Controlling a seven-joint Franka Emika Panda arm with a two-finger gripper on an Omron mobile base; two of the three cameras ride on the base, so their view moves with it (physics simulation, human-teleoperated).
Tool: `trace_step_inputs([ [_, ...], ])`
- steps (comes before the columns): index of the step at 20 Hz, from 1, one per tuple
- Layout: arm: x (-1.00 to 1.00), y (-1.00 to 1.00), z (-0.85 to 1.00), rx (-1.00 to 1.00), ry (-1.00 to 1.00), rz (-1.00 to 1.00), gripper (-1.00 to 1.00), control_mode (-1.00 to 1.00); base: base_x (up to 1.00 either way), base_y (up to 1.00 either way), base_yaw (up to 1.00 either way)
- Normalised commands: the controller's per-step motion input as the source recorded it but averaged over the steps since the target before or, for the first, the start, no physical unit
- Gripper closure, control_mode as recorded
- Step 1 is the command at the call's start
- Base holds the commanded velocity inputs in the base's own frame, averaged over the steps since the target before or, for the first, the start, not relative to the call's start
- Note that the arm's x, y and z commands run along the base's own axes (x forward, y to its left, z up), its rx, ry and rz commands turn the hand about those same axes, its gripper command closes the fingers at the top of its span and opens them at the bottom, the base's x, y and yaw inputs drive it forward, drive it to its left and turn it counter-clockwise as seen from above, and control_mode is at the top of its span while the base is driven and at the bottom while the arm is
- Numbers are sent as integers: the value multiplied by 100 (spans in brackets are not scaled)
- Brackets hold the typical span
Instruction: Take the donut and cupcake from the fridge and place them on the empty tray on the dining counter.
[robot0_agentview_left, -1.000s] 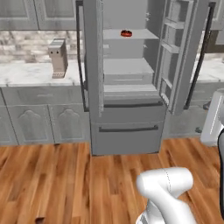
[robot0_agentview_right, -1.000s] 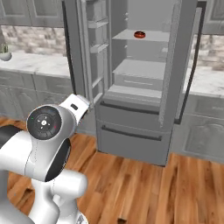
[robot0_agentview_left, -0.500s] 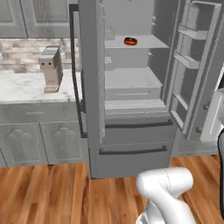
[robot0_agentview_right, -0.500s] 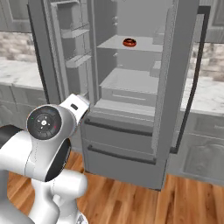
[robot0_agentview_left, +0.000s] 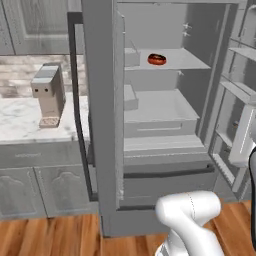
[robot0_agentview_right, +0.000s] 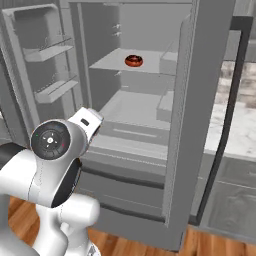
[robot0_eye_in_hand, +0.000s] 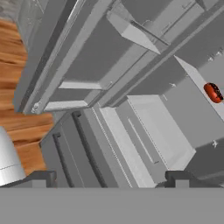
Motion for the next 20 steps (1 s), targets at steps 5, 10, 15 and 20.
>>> trace_step_inputs([
  [5, 0, 0, 0, 0, 0, 0, -100, 100, 93, 0, -3],
  [10, 0, 0, 0, 0, 0, 0, -100, 100, 92, 0, -3],
  [15, 0, 0, 0, 0, 0, 0, -100, 100, 81, 0, -1],
  [20, 0, 0, 0, 0, 0, 0, -100, 100, 57, 0, 0],
])
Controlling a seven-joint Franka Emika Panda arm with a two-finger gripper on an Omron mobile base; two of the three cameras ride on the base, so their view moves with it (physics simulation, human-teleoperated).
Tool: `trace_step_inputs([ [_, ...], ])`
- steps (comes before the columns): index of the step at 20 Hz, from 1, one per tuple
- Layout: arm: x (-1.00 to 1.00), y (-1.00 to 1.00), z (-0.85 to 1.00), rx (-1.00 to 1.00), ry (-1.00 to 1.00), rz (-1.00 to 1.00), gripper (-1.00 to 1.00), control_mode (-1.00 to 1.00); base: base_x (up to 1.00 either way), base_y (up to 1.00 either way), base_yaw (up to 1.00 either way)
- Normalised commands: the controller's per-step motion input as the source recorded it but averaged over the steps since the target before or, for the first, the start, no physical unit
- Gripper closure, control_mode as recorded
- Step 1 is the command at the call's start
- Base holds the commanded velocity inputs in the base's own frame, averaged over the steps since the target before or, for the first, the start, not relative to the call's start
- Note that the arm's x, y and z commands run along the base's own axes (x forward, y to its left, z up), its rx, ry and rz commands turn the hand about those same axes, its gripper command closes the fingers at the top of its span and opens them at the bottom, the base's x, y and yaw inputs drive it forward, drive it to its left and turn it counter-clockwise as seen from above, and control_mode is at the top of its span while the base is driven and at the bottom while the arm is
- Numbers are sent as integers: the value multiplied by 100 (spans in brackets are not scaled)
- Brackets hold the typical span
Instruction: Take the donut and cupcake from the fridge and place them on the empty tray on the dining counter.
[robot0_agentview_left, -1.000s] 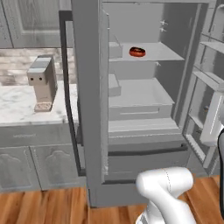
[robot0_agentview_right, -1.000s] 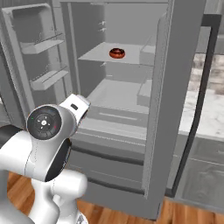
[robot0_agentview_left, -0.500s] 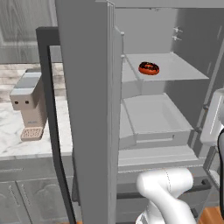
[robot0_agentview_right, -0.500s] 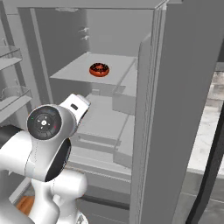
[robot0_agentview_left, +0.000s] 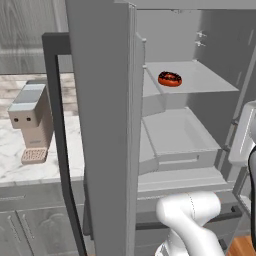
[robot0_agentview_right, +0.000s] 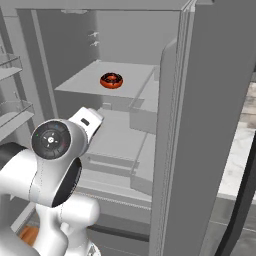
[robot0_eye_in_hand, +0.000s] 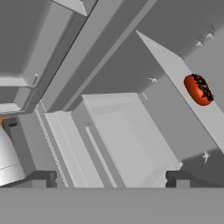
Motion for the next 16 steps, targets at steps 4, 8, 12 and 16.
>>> trace_step_inputs([
  [4, 0, 0, 0, 0, 0, 0, -100, 100, 21, 0, 0],
  [8, 0, 0, 0, 0, 0, 0, -100, -100, 9, 0, 0],
  [12, 0, 8, 8, 0, 0, 0, -100, -100, 0, 0, 0],
  [16, 7, 19, 26, 0, 0, 0, -100, -100, 0, 0, 0],
])
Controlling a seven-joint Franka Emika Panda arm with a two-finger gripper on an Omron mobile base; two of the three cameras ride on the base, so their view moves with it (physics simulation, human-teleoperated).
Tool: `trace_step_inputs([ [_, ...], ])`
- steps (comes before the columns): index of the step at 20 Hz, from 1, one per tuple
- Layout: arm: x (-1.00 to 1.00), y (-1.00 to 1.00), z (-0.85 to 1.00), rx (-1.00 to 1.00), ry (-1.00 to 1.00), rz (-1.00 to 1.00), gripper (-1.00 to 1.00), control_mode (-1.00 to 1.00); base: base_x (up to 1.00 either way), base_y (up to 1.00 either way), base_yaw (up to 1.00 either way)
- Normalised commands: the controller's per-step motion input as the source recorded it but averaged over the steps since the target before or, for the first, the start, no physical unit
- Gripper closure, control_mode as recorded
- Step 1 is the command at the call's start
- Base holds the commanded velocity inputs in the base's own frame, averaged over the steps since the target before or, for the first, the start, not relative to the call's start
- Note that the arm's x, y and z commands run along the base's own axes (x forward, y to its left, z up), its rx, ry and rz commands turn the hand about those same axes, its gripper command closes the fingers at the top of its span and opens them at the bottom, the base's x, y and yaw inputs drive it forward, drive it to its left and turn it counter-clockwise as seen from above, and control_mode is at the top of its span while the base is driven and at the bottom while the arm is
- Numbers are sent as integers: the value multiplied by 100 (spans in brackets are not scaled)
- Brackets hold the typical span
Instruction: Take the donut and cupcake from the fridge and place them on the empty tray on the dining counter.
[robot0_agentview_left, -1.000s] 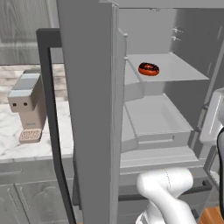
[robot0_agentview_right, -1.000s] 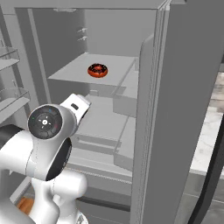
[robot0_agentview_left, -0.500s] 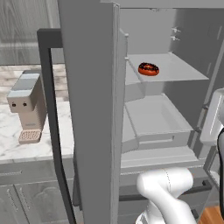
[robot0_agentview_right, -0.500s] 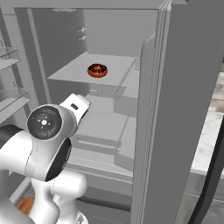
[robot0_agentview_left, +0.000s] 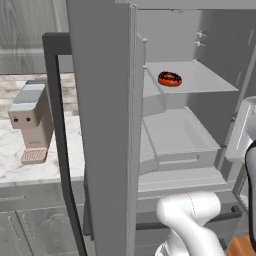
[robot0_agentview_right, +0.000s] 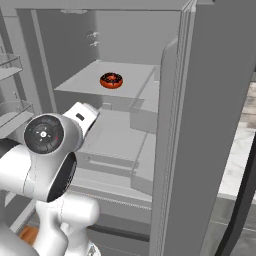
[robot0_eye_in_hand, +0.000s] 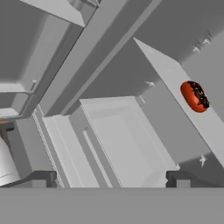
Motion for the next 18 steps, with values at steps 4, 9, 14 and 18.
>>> trace_step_inputs([
  [4, 35, 31, 13, 0, 1, -4, -100, -100, 0, 0, 0],
  [9, 65, 20, 14, 0, 17, -7, -100, -100, 0, 0, 0],
  [14, 55, 6, 27, 0, 13, -9, -100, -100, 0, 0, 0],
  [18, 43, 0, 11, 0, 1, -18, -100, -100, 0, 0, 0],
])
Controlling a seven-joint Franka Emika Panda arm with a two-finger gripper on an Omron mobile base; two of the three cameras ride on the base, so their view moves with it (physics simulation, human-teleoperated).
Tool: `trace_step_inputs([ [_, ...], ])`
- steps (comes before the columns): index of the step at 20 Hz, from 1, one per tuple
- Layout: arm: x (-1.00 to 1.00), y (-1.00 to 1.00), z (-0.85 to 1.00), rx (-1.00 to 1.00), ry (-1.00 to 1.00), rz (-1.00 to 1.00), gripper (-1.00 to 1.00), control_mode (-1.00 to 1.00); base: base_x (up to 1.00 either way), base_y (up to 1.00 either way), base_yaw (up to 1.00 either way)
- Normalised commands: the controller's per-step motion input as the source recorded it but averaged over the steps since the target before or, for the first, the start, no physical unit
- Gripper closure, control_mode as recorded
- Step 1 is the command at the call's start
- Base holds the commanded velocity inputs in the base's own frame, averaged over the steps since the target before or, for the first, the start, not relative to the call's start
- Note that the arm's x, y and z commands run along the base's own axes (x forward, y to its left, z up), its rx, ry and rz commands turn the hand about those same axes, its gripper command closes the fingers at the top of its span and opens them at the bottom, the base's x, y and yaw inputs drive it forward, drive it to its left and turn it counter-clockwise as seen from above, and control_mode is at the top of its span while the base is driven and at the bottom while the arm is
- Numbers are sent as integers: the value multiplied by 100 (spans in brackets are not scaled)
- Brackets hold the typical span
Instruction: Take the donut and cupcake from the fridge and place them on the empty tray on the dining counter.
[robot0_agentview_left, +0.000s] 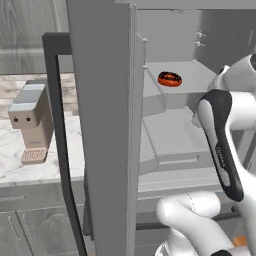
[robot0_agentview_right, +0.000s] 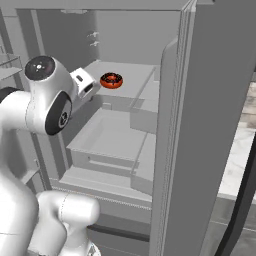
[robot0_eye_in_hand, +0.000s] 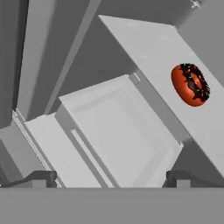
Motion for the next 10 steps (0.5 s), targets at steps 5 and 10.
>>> trace_step_inputs([
  [5, 40, 3, 0, 0, -1, -8, -100, -100, 0, 0, 0],
  [10, 19, 2, -2, 0, -14, 0, -100, -100, 0, 0, 0],
])
